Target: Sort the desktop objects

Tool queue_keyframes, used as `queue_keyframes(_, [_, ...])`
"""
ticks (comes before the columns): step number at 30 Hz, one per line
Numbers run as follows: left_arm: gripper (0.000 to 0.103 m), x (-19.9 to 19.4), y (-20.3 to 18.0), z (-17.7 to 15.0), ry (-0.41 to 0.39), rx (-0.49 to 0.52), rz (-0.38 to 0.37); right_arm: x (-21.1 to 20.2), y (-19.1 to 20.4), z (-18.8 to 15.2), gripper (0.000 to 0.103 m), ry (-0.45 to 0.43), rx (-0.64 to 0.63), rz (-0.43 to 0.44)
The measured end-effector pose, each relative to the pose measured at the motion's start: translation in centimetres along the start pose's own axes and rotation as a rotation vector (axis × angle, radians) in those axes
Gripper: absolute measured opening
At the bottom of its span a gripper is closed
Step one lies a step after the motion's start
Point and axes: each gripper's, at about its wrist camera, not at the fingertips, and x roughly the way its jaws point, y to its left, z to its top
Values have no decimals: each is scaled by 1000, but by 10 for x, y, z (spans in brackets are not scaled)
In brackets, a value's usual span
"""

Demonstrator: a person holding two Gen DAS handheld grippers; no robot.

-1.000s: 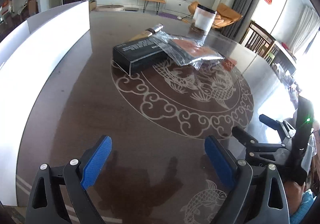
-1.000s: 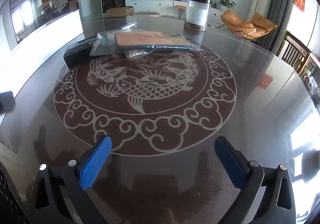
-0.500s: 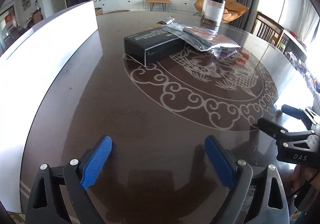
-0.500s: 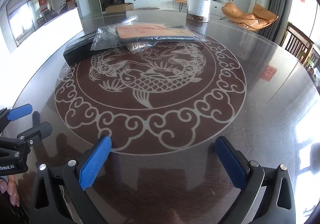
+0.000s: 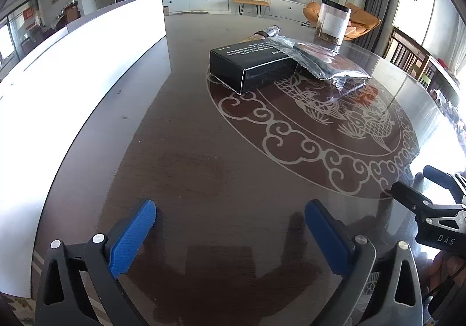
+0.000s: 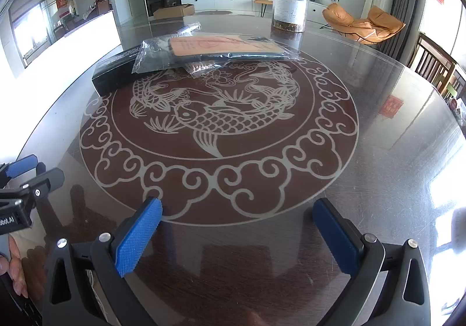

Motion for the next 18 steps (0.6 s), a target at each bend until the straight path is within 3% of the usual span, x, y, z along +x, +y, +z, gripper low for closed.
queue_keyframes(6, [103,2,-5,1,11,21,30,2,0,3,103,-4,-11,21])
queue_keyframes(9, [103,3,-4,2,12,17,31,9,-2,27,103,-36,-64,46])
queue_keyframes(14, [103,3,-3,3,13,14,30,33,-8,129,103,-95,-25,72])
queue_keyframes(18, [103,3,-2,3,12,12,26,77,5,206,103,-27,-26,3])
